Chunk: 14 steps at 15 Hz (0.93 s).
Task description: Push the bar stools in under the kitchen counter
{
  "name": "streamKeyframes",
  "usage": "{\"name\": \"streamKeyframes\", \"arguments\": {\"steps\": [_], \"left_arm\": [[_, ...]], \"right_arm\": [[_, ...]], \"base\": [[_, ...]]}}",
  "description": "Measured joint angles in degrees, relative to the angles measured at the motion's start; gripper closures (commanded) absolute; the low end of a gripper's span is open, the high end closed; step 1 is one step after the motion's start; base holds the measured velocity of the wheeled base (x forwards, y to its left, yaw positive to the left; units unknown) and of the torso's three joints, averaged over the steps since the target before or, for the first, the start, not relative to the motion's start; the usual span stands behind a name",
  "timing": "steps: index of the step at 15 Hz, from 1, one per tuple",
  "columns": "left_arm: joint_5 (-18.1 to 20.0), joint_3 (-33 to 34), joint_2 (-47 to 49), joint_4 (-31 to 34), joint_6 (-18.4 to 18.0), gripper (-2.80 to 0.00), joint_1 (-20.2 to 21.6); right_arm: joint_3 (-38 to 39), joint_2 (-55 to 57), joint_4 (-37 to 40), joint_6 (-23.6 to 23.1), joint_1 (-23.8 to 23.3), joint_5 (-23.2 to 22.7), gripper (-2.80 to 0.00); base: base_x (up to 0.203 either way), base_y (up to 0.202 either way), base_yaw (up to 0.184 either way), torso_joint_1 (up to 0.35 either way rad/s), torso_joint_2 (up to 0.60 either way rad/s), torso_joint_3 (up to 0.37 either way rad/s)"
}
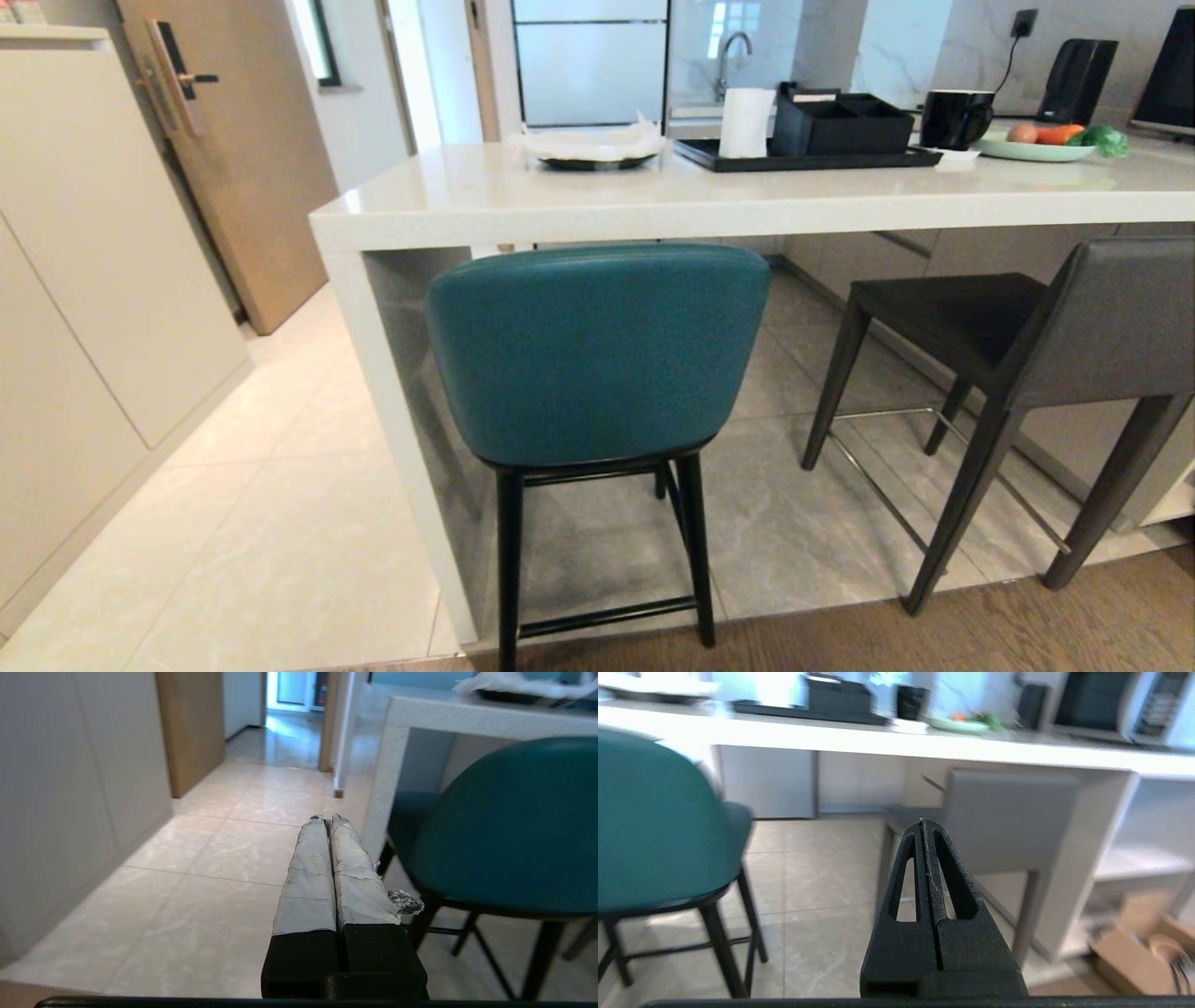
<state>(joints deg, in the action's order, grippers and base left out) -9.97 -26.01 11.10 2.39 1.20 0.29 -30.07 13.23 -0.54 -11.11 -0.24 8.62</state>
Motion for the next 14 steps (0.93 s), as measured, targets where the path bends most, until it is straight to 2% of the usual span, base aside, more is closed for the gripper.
{"name": "streamKeyframes", "arguments": {"steps": [2,4,7,10,12,14], "left_arm": [[-0.72,1.62,-2.83,0.41,-1.68,0.00,0.17],[0.24,3.74,-5.81,0.36,-3.28,0.00,0.15],[2.81,12.12,-9.66,-2.26,-5.00,0.00,-0.05],[3.34,21.19,-10.79,-7.43,-5.41,0.00,-0.06],[4.17,24.16,-11.03,-9.90,-4.59,0.00,-0.11],[7.13,25.45,-11.10,-9.56,-4.07,0.00,-0.13]], "right_arm": [[0.25,-3.42,2.33,-0.71,0.08,-2.08,0.00],[1.22,-7.42,6.06,-0.92,0.13,-2.23,0.00],[5.06,-11.83,10.05,-0.02,0.24,-0.49,0.00],[11.17,-13.06,8.11,0.30,0.24,-2.61,0.00],[16.88,-13.28,4.98,0.31,0.24,-3.01,0.00],[24.10,-13.34,-0.24,-0.32,0.24,-3.21,0.00]], "base": [[0.000,0.000,0.000,0.000,0.00,0.000],[0.000,0.000,0.000,0.000,0.00,0.000],[0.000,0.000,0.000,0.000,0.00,0.000],[0.000,0.000,0.000,0.000,0.00,0.000],[0.000,0.000,0.000,0.000,0.00,0.000],[0.000,0.000,0.000,0.000,0.00,0.000]]}}
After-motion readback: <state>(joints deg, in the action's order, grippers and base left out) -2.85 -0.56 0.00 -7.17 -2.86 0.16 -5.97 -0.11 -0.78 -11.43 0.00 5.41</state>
